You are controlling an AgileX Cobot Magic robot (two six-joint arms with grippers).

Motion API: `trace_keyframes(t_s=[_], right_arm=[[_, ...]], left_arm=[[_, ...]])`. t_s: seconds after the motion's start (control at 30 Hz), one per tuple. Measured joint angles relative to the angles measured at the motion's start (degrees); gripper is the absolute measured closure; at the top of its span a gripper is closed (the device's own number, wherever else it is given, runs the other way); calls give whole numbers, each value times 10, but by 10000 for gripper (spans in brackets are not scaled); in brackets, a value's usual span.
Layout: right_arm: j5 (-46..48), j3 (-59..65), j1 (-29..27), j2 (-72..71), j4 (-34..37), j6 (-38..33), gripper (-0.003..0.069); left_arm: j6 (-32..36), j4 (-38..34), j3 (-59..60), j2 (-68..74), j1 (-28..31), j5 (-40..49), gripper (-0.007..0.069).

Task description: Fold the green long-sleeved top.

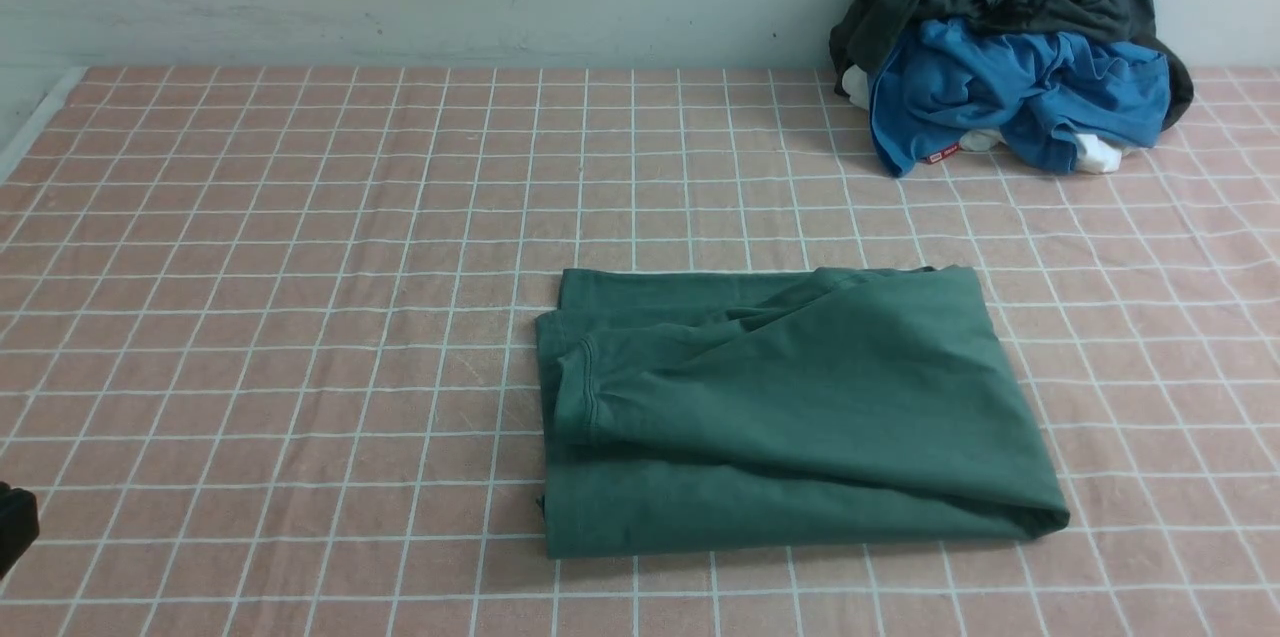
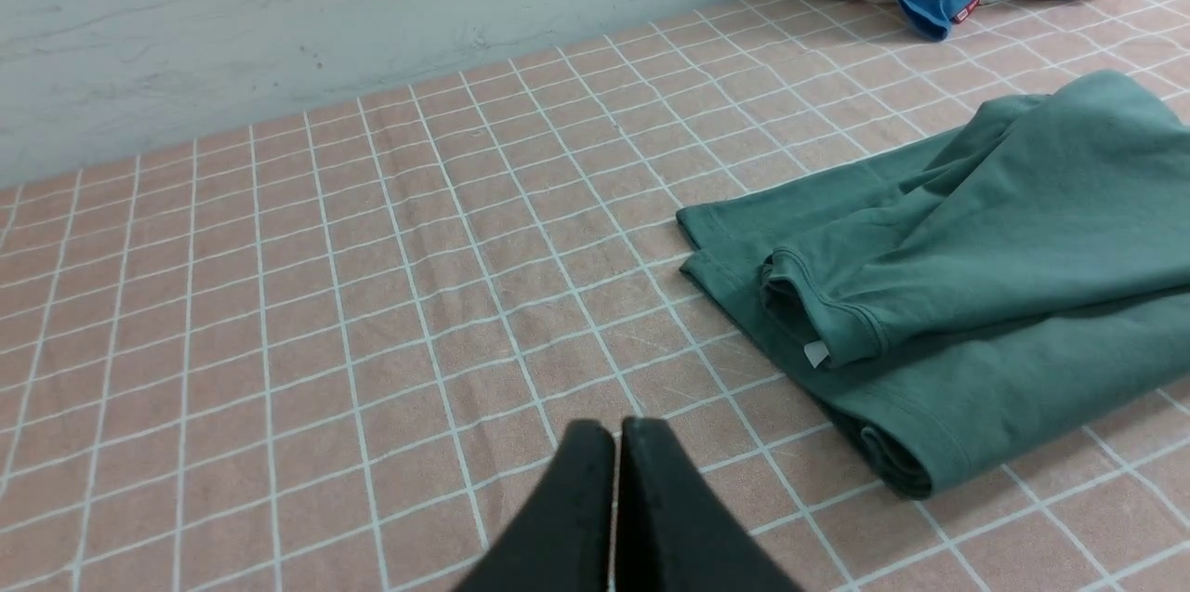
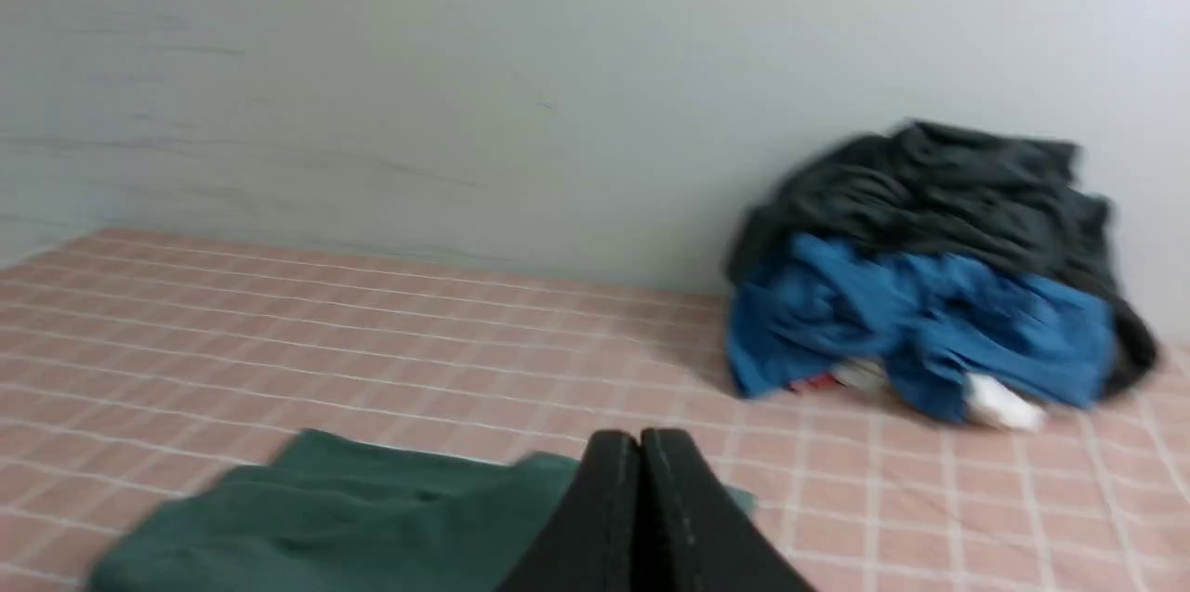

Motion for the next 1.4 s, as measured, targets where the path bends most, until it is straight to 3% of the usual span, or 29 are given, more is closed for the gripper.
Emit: trace_keyframes(t_s=[0.1,0.27,0.7,1.4], right_arm=[[-4,61,-94,-39,-1,18,673],[-8,143,-152,-83,-6,29,673],[33,168,-105,-113,-51,49,673],[35,168,-103,-113,-53,63,673]], left_arm=[[0,0,0,0,0,0,628],[0,0,0,0,0,0,628],[0,1,0,0,0,5,628],[0,1,0,0,0,11,628]])
